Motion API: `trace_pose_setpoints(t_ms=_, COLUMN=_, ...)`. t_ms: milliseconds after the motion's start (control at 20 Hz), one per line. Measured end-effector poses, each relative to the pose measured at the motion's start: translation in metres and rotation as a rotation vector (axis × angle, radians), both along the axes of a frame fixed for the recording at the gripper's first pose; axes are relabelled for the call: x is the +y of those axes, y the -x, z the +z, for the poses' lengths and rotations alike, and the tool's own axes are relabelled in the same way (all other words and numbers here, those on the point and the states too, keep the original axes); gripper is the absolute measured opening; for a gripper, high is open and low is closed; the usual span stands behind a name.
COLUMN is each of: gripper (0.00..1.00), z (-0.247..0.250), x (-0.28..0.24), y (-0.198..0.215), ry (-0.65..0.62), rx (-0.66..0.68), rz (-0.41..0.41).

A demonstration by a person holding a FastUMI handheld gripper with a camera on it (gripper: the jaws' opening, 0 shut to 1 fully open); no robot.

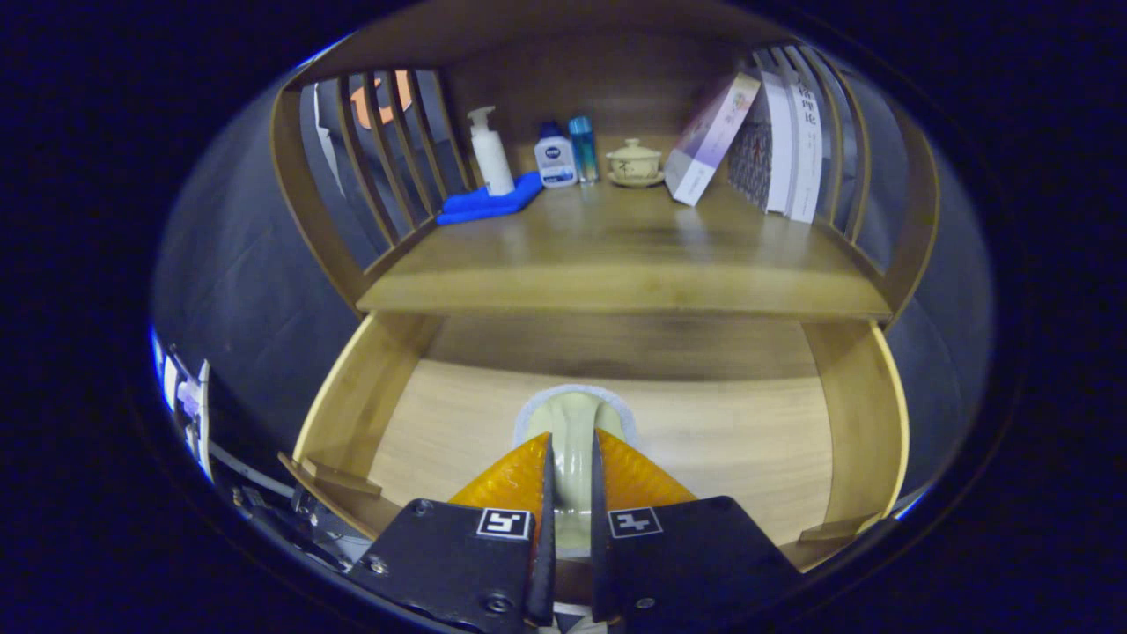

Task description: Pull open the drawer, take out the items inside it, and place them on the countertop above the cabinet.

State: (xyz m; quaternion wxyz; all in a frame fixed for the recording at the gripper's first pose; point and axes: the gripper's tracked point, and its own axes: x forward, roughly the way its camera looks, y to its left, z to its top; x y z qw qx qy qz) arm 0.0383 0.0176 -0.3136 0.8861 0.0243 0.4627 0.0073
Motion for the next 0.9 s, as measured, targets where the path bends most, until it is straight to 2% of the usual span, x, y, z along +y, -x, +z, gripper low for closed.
trace_pose_setpoints(t_ms=450, gripper=0.19, z=0.071, x=-0.001, y=-0.049, ry=0.043, rx=-0.103, rz=0.022)
trace_pose_setpoints(t_ms=600, gripper=0.19, z=0.082, x=-0.002, y=-0.073, ry=0.014, rx=-0.098, rz=0.002)
trace_pose_setpoints(t_ms=900, gripper=0.19, z=0.085, x=-0.018, y=-0.13, ry=0.084, rx=-0.096, rz=-0.03)
